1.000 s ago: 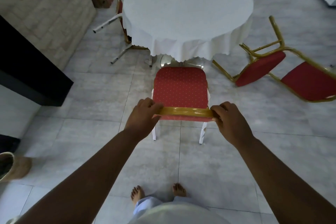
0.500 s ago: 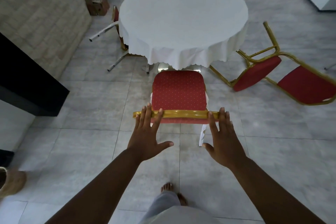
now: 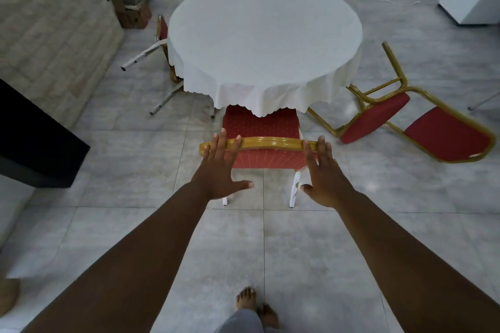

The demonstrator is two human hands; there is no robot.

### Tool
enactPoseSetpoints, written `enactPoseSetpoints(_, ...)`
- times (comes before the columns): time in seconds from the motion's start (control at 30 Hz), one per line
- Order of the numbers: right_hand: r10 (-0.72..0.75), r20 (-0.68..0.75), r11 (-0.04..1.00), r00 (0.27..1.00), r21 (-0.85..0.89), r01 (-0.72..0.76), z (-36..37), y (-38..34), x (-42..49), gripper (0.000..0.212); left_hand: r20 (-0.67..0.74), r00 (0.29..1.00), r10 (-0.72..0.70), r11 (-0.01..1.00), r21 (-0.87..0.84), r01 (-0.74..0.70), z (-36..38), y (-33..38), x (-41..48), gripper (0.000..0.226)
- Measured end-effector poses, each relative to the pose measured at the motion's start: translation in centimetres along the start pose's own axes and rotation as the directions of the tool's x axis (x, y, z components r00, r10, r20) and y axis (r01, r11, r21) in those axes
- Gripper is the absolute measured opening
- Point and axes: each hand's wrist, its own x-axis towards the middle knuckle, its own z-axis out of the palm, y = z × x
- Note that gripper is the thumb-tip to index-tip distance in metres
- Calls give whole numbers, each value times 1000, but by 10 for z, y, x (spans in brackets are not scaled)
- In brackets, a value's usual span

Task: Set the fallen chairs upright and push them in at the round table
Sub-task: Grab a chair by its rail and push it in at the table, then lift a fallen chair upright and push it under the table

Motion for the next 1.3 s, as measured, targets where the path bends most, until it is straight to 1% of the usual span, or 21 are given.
enactPoseSetpoints(0.5,25,50,1000,998,-9,-24,-14,3,46,116,-1,1000,24,1000,-3,-24,-8,-25,49,120)
enactPoseSetpoints(0.6,36,64,999,997,-12,-35,-17,4,49,114,-27,999,33,999,1,-33,-11,-27,51,117)
enactPoseSetpoints(0.73,27,70,999,997,46,-30,-24,4,48,109,-107,994,-2,999,43,6,-15,-19,49,106)
enactPoseSetpoints(0.8,10,37,996,999,85,-13,-32,10,47,104,-140,990,-1,997,76,12,-23,-5,55,102)
enactPoseSetpoints(0.9,26,-55,990,998,139,-18,-49,36,41,97,-139,988,69,992,114,-53,-35,31,79,99)
enactPoseSetpoints(1.0,119,-128,984,985,148,-100,-67,74,33,93,-89,987,135,980,158,-120,-41,74,113,99)
enactPoseSetpoints(1.07,234,-166,963,958,176,-205,-80,113,21,96,-42,985,170,973,163,-161,-37,111,142,102)
enactPoseSetpoints(1.1,288,-190,950,939,180,-255,-87,134,15,95,-22,983,182,972,156,-177,-34,131,156,103)
enactPoseSetpoints(1.2,446,-262,893,856,190,-407,-109,204,-10,84,28,973,230,960,159,-231,-20,196,201,105)
enactPoseSetpoints(1.3,562,-246,827,790,205,-524,-131,279,-41,82,57,952,302,932,191,-307,0,270,240,108)
